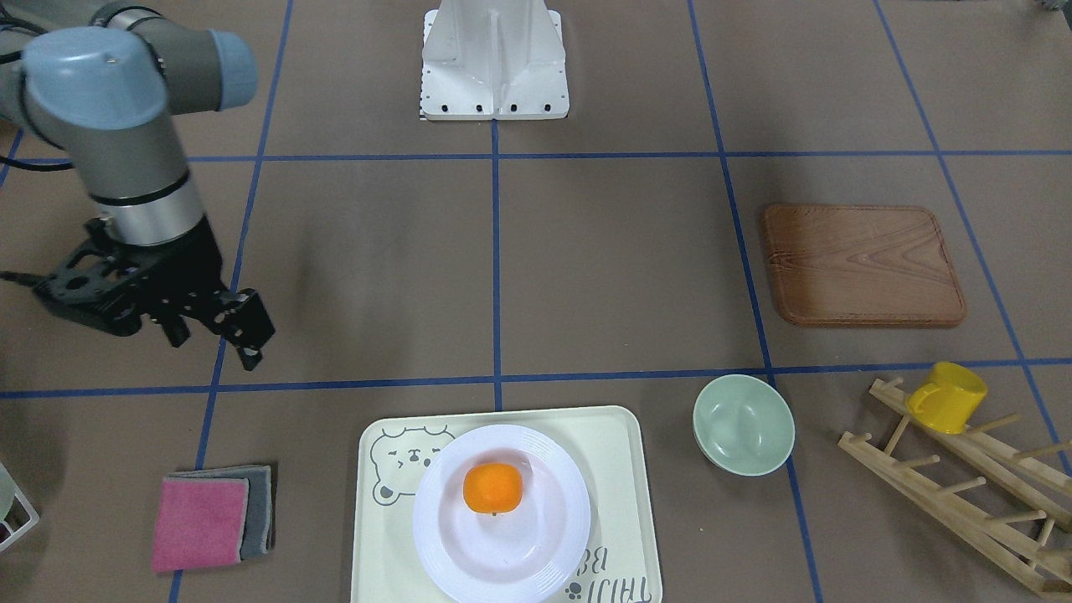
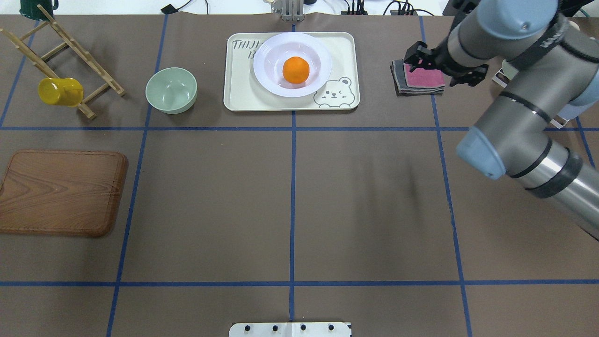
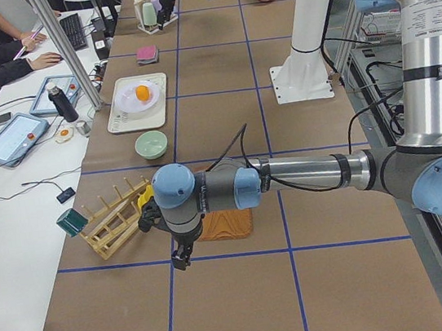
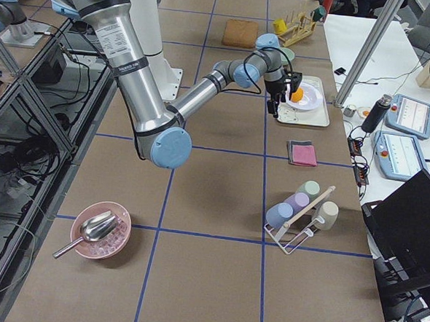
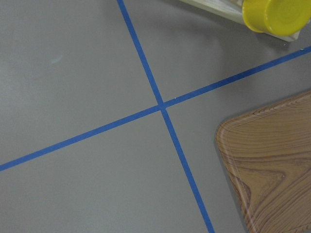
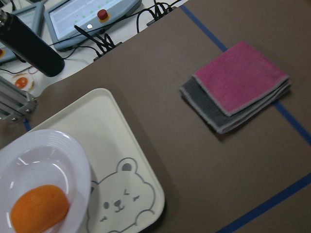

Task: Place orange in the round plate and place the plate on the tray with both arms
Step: 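Release the plate and lift the right gripper away from the tray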

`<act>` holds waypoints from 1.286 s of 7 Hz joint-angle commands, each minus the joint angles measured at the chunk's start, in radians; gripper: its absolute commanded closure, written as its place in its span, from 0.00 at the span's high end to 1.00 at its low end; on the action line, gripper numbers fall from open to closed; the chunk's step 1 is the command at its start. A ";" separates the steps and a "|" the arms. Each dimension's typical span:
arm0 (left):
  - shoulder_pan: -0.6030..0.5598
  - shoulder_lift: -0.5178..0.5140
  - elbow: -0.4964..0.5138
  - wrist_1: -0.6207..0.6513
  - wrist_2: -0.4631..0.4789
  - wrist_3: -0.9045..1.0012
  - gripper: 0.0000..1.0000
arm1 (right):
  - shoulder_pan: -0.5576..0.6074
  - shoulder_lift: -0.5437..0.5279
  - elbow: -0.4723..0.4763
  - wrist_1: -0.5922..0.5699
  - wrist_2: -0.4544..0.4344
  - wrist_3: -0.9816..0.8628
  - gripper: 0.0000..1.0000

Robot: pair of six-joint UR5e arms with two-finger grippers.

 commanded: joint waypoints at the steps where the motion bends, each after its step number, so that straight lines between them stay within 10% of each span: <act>1: -0.001 0.016 -0.033 0.008 0.028 -0.008 0.98 | 0.222 -0.163 -0.001 -0.007 0.199 -0.465 1.00; 5: -0.003 0.067 -0.068 0.008 0.021 0.000 0.98 | 0.525 -0.490 -0.004 -0.005 0.287 -1.002 1.00; 9: 0.002 0.127 -0.102 -0.001 0.019 0.008 0.98 | 0.634 -0.638 0.019 0.010 0.377 -1.060 1.00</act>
